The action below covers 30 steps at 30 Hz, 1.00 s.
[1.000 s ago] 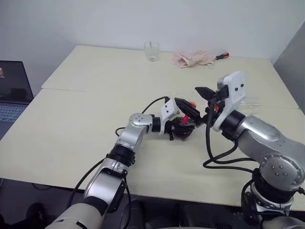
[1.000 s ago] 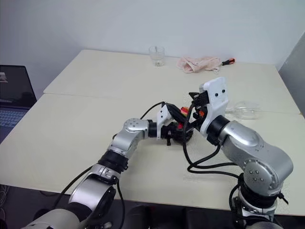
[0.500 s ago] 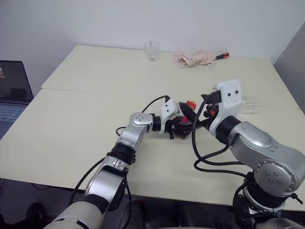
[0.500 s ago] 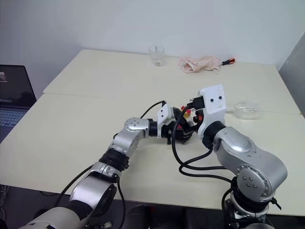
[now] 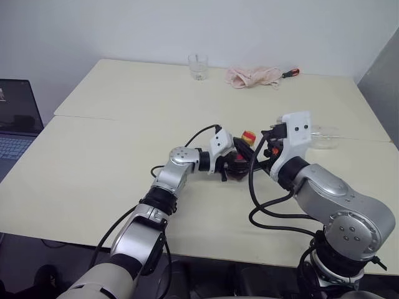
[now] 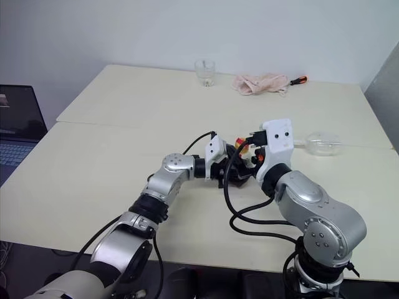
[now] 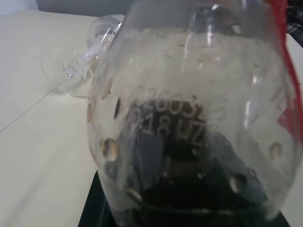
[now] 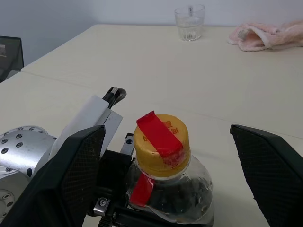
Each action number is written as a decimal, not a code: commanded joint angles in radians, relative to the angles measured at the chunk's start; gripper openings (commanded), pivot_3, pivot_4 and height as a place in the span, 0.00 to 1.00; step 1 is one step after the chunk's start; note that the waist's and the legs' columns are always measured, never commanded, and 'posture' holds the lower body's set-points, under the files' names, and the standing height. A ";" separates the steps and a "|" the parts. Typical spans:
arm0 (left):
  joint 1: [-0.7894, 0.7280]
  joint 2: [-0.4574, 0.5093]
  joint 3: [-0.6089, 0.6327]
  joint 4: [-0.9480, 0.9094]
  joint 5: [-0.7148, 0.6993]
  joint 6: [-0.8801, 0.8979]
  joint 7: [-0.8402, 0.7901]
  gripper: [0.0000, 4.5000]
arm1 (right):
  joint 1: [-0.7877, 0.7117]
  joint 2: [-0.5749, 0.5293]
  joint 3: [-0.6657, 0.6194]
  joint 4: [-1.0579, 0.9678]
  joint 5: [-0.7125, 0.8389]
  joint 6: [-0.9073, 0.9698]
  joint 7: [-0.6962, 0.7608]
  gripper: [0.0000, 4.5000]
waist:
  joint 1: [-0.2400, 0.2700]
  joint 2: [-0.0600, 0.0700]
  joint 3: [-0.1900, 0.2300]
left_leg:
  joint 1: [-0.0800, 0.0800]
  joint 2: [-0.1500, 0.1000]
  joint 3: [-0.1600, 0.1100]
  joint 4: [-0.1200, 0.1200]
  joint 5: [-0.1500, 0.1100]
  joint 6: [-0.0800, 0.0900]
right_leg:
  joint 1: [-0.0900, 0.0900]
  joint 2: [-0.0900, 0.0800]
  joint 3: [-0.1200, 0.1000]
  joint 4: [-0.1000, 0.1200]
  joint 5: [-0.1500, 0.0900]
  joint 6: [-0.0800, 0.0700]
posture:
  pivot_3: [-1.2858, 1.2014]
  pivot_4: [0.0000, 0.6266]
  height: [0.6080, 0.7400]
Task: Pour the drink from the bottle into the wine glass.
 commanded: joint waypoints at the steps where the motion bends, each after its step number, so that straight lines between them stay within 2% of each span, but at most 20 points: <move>1: -0.011 -0.003 0.016 -0.043 -0.013 -0.016 0.001 0.29 | -0.014 0.009 -0.015 -0.013 -0.009 -0.023 0.004 1.00 | 0.000 0.000 0.000 | 0.000 0.000 0.000 0.000 0.000 0.000 | 0.000 0.000 0.000 0.000 0.000 0.000 | 0.52 0.24 1.00; 5: -0.010 0.000 0.015 -0.047 -0.014 -0.013 0.002 0.29 | -0.027 0.020 -0.020 -0.009 -0.010 -0.016 0.008 1.00 | 0.000 0.000 0.000 | 0.000 0.000 0.000 0.000 0.000 0.000 | 0.000 0.000 0.000 0.000 0.000 0.000 | 0.52 0.24 1.00; 8: -0.007 0.001 0.014 -0.051 -0.013 -0.011 0.003 0.29 | -0.037 0.015 -0.020 -0.005 -0.015 -0.008 0.012 0.87 | 0.000 0.000 0.000 | 0.000 0.000 0.000 0.000 0.000 0.000 | 0.000 0.000 0.000 0.000 0.000 0.000 | 0.52 0.24 1.00; 11: -0.006 0.002 0.015 -0.053 -0.014 -0.010 0.005 0.29 | -0.038 0.013 -0.016 -0.001 -0.019 -0.001 0.016 0.65 | 0.000 0.000 0.000 | 0.000 0.000 0.000 0.000 0.000 0.000 | 0.000 0.000 0.000 0.000 0.000 0.000 | 0.52 0.24 1.00; 26: 0.007 0.010 0.016 -0.069 -0.012 -0.006 0.016 0.29 | -0.044 0.018 -0.012 0.011 -0.032 0.016 0.040 0.64 | 0.000 0.000 0.000 | 0.000 0.000 0.000 0.000 0.000 0.000 | 0.000 0.000 0.000 0.000 0.000 0.000 | 0.52 0.24 1.00; 29: 0.010 0.010 0.015 -0.070 -0.012 -0.008 0.018 0.29 | -0.047 0.019 -0.010 0.017 -0.036 0.009 0.040 0.51 | 0.000 0.000 0.000 | 0.000 0.000 0.000 0.000 0.000 0.000 | 0.000 0.000 0.000 0.000 0.000 0.001 | 0.52 0.24 1.00; 30: 0.011 0.010 0.015 -0.070 -0.012 -0.008 0.018 0.29 | -0.048 0.018 -0.010 0.018 -0.037 0.008 0.041 0.44 | 0.000 0.000 0.000 | 0.000 0.000 0.000 0.000 0.000 0.000 | 0.000 0.000 0.000 0.000 -0.001 0.002 | 0.52 0.24 1.00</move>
